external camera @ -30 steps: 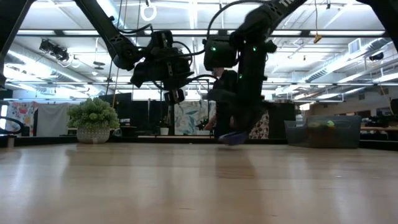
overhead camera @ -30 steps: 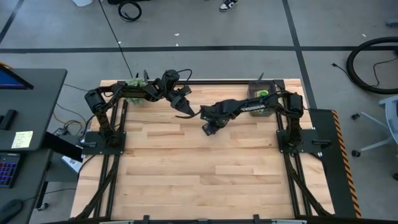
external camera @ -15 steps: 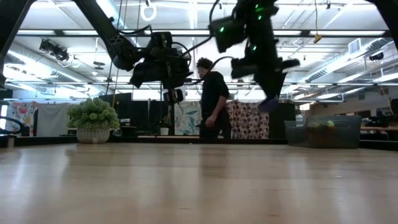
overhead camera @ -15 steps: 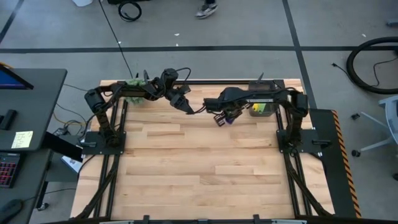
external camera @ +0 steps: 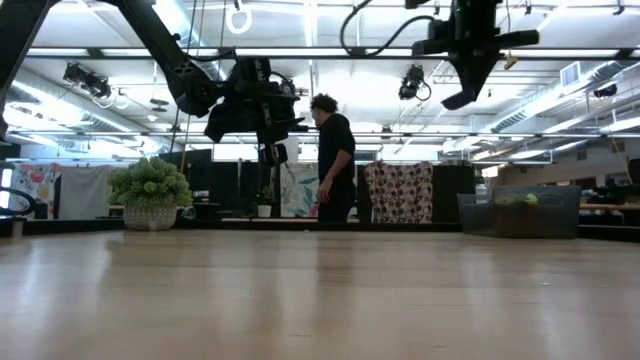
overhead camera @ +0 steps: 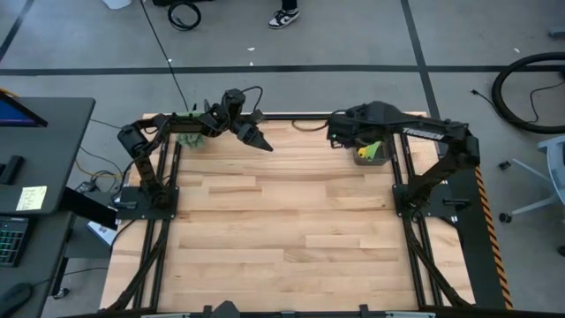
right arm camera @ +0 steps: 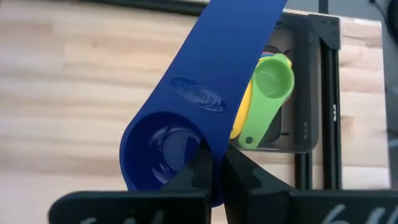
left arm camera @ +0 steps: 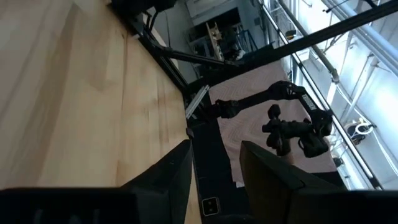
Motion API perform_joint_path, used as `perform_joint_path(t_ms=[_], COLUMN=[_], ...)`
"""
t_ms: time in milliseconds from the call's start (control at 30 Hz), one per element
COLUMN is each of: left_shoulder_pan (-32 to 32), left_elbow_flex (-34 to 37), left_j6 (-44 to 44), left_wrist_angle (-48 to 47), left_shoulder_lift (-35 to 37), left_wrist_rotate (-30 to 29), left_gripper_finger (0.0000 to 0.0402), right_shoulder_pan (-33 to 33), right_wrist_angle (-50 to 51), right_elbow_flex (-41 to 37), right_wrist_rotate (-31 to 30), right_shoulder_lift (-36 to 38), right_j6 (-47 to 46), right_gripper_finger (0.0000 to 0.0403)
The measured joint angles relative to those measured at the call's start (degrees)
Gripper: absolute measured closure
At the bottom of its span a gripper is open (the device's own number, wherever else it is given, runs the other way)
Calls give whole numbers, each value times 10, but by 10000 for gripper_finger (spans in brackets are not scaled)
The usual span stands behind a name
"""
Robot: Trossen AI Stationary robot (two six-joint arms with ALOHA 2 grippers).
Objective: Nest measuring cups in basket
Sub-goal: Stack the purple measuring cup on top of the green measuring cup in the black bin
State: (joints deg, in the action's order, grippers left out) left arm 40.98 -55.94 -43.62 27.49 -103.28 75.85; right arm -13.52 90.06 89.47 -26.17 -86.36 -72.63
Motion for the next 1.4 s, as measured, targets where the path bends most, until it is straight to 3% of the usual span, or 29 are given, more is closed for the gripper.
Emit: perform_joint_path(t_ms=[367,633,800,933,1100,1400], left_shoulder_pan=[1,1,1,1,1,-12], left_elbow_flex=[0,0,-4,-33,-85,-147], left_j6=[-38,-37,-37,-23,-22,52], left_wrist_angle=[54,66,103,101,101,87], left_shoulder_lift=[0,0,0,0,0,0], left_wrist_rotate=[8,23,-18,-49,-36,-38], left_gripper_finger=[260,260,260,260,260,260], right_shoulder_pan=[-84,-128,-128,-120,-106,-85], right_wrist_angle=[-1,0,-4,-8,-30,-166], right_elbow_flex=[-12,-116,-164,-190,-219,-228], right_wrist_rotate=[6,48,85,79,62,8], right_shoulder_lift=[18,77,137,171,202,217], right_j6=[-90,-173,-229,-228,-210,-97], right_gripper_finger=[387,387,387,387,387,387])
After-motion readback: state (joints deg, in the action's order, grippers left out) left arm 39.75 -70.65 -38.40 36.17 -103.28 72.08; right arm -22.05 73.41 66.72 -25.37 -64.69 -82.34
